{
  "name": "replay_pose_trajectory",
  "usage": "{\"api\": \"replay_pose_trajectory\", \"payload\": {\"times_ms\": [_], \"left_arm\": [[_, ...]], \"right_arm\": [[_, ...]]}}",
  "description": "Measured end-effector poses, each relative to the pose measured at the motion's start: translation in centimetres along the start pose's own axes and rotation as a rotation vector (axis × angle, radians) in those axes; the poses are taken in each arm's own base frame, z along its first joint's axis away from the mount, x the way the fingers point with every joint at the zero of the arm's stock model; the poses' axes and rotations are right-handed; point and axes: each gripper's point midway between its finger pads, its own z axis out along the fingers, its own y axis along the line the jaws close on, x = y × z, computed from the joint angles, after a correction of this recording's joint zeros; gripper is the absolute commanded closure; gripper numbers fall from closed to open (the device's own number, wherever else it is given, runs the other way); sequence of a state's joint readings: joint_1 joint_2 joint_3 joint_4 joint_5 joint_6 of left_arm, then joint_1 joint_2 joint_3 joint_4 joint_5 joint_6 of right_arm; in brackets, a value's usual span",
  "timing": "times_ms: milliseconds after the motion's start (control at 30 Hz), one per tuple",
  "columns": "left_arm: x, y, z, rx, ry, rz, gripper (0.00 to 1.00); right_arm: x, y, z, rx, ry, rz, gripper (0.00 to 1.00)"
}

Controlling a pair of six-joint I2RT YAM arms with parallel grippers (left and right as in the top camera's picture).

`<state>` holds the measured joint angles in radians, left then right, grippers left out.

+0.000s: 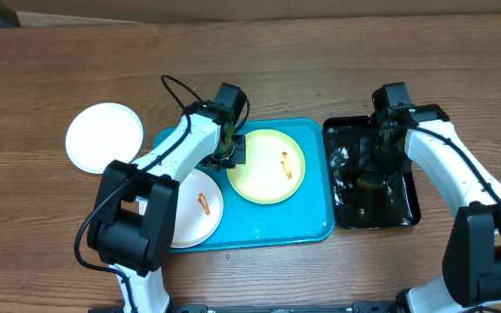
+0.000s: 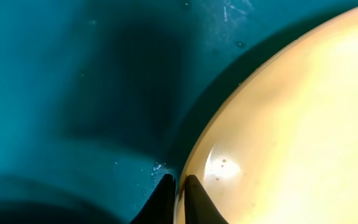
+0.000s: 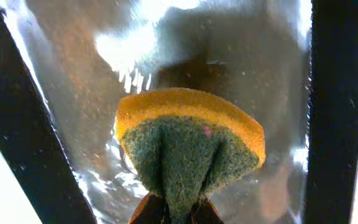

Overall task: Clean dirty plates on tray and stack at the side
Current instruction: 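Dip and swish the sponge in the water with the right gripper, then lift the sponge and move it over the yellow plate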

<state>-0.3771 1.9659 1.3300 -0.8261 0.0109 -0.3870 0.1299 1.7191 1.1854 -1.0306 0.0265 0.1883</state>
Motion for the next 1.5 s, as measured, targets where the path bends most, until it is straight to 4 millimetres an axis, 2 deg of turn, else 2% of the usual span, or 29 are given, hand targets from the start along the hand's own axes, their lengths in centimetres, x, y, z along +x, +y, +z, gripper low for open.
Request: {"api": "replay_pose_trajectory", "payload": {"times_ms": [267, 367, 733, 933, 1067, 1167, 1333, 1500], "left_arm": [[0.1, -0.6, 0.0, 0.034, 0.007, -0.001, 0.91], [0.1, -0.7, 0.0, 0.041, 0.009, -0.001, 0.91], [0.1, -0.9, 0.0, 0.052, 0.013, -0.001, 0.91], [0.1, -1.0, 0.0, 0.057, 0.010, -0.001, 0.92], [0.1, -1.0, 0.0, 0.058, 0.011, -0.001, 0.94], [0.1, -1.2, 0.0, 0.068, 0.013, -0.001, 0.94], [0.0, -1.6, -0.1, 0.093, 0.013, -0.003, 0.96], [0.1, -1.7, -0.1, 0.100, 0.017, -0.003, 0.96]], "right_arm": [[-1.5, -0.2, -1.8, 0.024, -0.041, 0.021, 0.96], [-1.2, -0.8, -2.0, 0.058, -0.027, 0.028, 0.96], [-1.3, -1.1, -2.4, 0.079, -0.035, 0.068, 0.96], [-2.4, -0.7, -5.0, 0.066, -0.058, 0.073, 0.96], [-4.1, 1.5, -6.8, -0.052, -0.105, 0.069, 0.96], [-4.7, 3.5, -7.5, -0.133, -0.126, 0.048, 0.96], [-5.0, 9.0, -8.2, -0.222, -0.192, -0.075, 0.96], [-3.9, 13.9, -8.5, -0.187, -0.266, -0.219, 0.96]]}}
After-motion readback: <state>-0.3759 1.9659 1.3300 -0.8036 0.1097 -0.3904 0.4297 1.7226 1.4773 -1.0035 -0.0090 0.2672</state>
